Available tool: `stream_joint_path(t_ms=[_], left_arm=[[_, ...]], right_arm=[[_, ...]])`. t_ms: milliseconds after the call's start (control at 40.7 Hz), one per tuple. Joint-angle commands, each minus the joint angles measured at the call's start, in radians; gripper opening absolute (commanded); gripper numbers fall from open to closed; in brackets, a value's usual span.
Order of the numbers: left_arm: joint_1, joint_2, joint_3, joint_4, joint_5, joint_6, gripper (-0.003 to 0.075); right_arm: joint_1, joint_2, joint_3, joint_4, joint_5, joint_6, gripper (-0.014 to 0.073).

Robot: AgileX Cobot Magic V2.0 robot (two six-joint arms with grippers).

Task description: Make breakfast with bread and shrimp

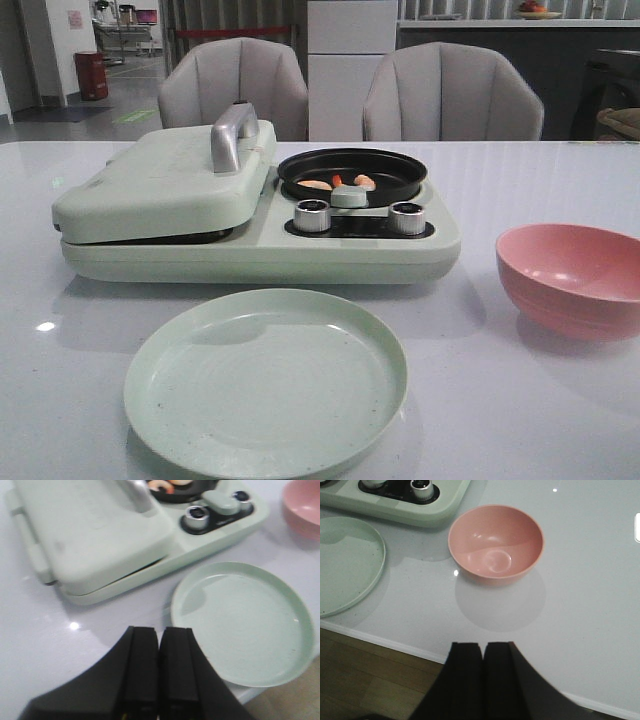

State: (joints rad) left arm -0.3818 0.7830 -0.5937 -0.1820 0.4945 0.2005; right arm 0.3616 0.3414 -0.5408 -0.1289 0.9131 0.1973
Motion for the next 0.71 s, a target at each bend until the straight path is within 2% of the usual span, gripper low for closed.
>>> stream_joint_path(t_ms=[0, 196, 491, 687], left_arm=[[0.085, -0.001, -0.03, 0.035, -0.051, -0.037, 0.01], [0.206, -0.001, -0.03, 0.035, -0.046, -0.037, 0.0099], [0.219, -0.001, -0.03, 0.035, -0.046, -0.037, 0.0099], [0.27, -0.148, 0.064, 0.088, -0.183, -0.035, 0.0099]], right_arm=[[0.001, 0.006, -0.021, -0.011, -0.067, -0.007, 0.0034], [0.001, 0.006, -0.021, -0.011, -0.067, -0.007, 0.0034], [0.001, 0.006, -0.021, -0.011, -0.067, -0.007, 0.0034], [0.001, 0.006, -0.021, -0.01, -0.065, -0.007, 0.0034]])
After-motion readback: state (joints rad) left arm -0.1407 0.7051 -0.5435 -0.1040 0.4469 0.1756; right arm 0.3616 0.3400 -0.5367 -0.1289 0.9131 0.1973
